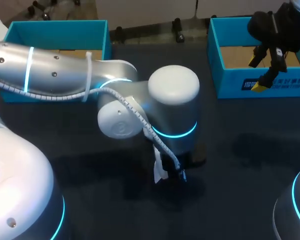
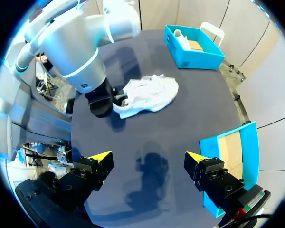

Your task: Take the shoe out of the shoebox, open the shoe tongue, remove and reinsert the insole, then place the shoe into the shoebox

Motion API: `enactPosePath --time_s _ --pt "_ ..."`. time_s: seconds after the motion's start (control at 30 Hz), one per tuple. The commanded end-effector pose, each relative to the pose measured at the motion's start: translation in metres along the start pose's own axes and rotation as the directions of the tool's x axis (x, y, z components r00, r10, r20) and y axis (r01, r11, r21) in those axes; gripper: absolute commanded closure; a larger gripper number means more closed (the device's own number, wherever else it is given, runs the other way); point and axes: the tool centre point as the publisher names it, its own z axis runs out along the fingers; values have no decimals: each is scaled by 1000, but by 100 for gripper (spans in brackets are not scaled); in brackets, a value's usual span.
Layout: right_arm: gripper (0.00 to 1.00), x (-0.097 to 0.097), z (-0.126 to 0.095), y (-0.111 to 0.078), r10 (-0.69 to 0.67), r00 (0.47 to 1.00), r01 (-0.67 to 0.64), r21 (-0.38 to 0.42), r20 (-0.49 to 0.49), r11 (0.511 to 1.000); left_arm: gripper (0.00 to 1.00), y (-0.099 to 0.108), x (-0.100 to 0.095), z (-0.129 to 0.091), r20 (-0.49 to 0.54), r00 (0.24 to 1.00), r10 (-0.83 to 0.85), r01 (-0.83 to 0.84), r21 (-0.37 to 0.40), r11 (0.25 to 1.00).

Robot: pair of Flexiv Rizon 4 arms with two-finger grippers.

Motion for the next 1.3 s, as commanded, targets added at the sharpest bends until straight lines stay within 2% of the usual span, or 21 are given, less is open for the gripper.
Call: enactPosePath --time_s 0.03,0.17,0.37,0.4,0.57,0.8,0.9,0.97,1.0,1.17,1.3 --pt "0 -2 0 1 0 1000 0 3 -3 1000 100 0 -1 2 -73 997 9 -9 0 1000" --pt "0 -2 0 1 0 1000 0 3 -3 1000 100 0 3 -2 -146 989 -11 6 -34 999" --pt "0 -2 0 1 0 1000 0 3 -3 1000 100 3 4 -17 -182 983 -28 18 -56 998" --pt "0 -2 0 1 0 1000 0 3 -3 1000 100 3 5 -27 -178 983 -33 21 -67 998" --pt "0 -2 0 1 0 1000 0 3 -3 1000 100 3 3 -50 -182 983 -30 12 -97 995" --pt "0 -2 0 1 0 1000 0 3 -3 1000 100 11 0 -93 -151 988 -39 27 -85 996" --pt "0 -2 0 1 0 1000 0 3 -3 1000 100 15 -5 -113 -142 989 -39 29 -71 997" --pt "0 -2 0 1 0 1000 0 3 -3 1000 100 16 -6 -116 -143 989 -39 29 -69 997" --pt "0 -2 0 1 0 1000 0 3 -3 1000 100 19 -8 -129 -133 991 -36 27 -71 997" --pt "0 -2 0 1 0 1000 0 3 -3 1000 100 25 -16 -156 -108 993 -36 28 -76 997" --pt "0 -2 0 1 0 1000 0 3 -3 1000 100 30 -26 -178 -141 990 -3 -4 -54 999"
